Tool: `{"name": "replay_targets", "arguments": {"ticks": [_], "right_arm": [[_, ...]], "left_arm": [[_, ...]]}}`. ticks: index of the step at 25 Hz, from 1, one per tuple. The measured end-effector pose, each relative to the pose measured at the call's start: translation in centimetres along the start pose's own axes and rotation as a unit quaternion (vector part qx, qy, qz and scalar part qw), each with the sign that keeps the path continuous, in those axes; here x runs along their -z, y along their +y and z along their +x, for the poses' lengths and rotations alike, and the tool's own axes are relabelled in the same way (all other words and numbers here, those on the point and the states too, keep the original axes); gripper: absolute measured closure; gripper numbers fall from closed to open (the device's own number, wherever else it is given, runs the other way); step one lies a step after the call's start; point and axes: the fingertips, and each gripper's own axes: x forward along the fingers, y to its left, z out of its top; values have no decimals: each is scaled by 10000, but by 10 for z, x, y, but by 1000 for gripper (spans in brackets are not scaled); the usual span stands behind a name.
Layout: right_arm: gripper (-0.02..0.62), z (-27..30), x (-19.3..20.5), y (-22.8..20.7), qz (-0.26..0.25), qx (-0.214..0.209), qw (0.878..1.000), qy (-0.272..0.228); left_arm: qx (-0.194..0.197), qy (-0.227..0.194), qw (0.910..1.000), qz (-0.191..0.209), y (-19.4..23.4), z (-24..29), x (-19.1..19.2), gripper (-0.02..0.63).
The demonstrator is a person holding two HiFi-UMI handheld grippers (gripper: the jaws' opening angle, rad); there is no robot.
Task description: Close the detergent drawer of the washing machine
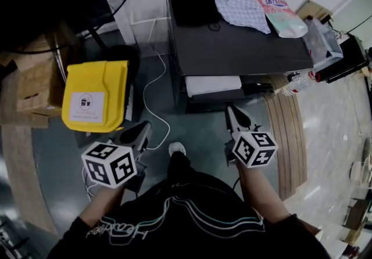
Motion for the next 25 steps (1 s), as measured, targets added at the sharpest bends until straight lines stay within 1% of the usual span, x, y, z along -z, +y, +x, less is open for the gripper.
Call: {"name": "replay_targets", "arguments": {"ticks": [10,25], "right_arm": [[569,15,-9,-1,-22,-59,10000,28],[569,25,-16,-1,-85,-141,9998,71]], "left_arm": [[-62,-20,10000,-67,7,5,-9,580],[-114,-19,9999,-50,12,12,-21,580]]}}
